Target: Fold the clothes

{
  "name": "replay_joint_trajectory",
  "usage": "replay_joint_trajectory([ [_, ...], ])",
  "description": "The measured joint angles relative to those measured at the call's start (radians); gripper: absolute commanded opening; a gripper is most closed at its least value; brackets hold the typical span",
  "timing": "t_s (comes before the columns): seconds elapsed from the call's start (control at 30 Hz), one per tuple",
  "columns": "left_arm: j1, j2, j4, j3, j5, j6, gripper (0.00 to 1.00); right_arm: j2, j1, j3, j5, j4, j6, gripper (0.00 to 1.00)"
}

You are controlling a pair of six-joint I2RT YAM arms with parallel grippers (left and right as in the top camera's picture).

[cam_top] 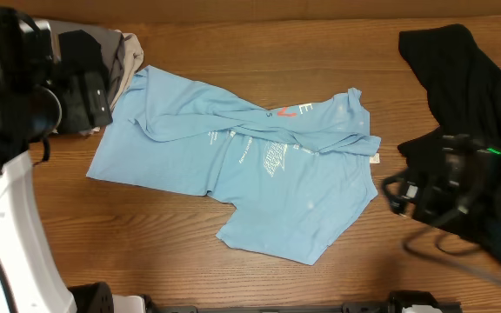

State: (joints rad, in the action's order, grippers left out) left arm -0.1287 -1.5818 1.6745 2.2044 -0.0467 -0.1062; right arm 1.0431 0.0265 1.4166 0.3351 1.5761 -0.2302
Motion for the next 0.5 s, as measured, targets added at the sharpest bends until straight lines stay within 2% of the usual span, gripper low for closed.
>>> replay_joint_trajectory([
  [0.1, -0.023, -0.008, -0.081, -0.184, -0.011, -0.015, 1.0, 0.017, -0.069, -0.157, 0.04, -0.155, -0.016, 1.0],
  [0.2, -0.049, -0.014, -0.233, -0.393, -0.009, -0.027, 1.0, 0.024, -0.132, -0.297, 0.121, -0.327, -0.029, 1.0],
  [0.23, -0.061, -0.018, -0.281, -0.455, -0.005, -0.031, 0.96, 0.029, -0.145, -0.336, 0.156, -0.378, -0.031, 1.0],
  [0.27, -0.074, -0.021, -0.325, -0.513, 0.002, -0.037, 0.88, 0.036, -0.149, -0.372, 0.192, -0.423, -0.031, 1.0],
  [0.37, -0.131, -0.029, -0.468, -0.686, 0.023, -0.05, 0.72, 0.069, -0.152, -0.451, 0.255, -0.494, -0.032, 0.9],
  [0.5, -0.204, -0.029, -0.626, -0.857, 0.039, -0.064, 0.68, 0.131, -0.152, -0.528, 0.269, -0.523, -0.033, 0.78],
])
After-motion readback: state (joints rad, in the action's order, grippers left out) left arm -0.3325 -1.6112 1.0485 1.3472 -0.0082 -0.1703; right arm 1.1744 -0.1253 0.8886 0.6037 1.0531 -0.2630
